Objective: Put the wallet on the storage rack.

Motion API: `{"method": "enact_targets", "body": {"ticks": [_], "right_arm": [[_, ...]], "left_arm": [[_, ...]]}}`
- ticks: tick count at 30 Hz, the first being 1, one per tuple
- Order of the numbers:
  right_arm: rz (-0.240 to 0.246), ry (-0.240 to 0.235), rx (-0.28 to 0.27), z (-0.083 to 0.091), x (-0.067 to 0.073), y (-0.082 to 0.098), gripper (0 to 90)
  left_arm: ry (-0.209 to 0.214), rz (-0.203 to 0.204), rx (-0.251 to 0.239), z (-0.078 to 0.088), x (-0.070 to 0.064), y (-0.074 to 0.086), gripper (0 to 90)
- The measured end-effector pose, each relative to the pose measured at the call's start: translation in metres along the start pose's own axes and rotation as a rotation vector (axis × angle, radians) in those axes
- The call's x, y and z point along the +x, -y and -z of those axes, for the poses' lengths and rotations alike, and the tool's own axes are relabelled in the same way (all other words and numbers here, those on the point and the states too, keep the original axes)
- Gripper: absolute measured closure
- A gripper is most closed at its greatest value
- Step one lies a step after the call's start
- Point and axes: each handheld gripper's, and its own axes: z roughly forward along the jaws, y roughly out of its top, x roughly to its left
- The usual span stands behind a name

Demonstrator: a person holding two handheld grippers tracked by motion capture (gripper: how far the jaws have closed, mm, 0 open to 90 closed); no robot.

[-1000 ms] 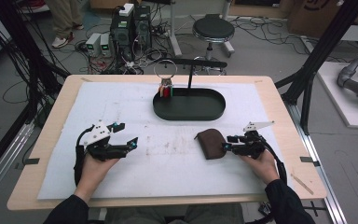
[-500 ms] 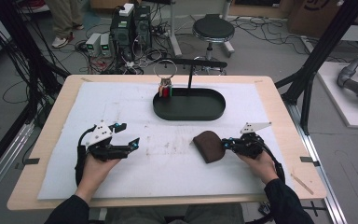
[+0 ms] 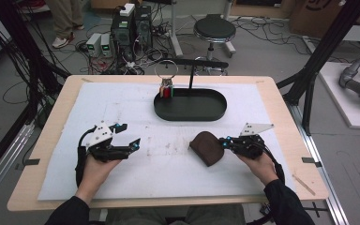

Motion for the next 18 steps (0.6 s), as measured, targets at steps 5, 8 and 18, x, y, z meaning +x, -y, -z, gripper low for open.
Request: {"method": "enact_targets", "body": {"ticks": [5,8,18], "right_arm": [[0.045,-0.016,-0.038,0.001,0.007,-0.007,90.0],[0.064,-0.026,-0.051,0.001,0.011,-0.010,90.0],[0.128,-0.066,-0.064,0.001,0.022,-0.018,90.0]], "left_arm": [[0.015,-0.002,-0.004,-0.002,-0.002,-0.001,24.0],[0.040,-0.005,-0.012,-0.004,-0.004,-0.003,24.0],[0.197,-0.007,0.002,-0.037,-0.021,-0.014,23.9]]}}
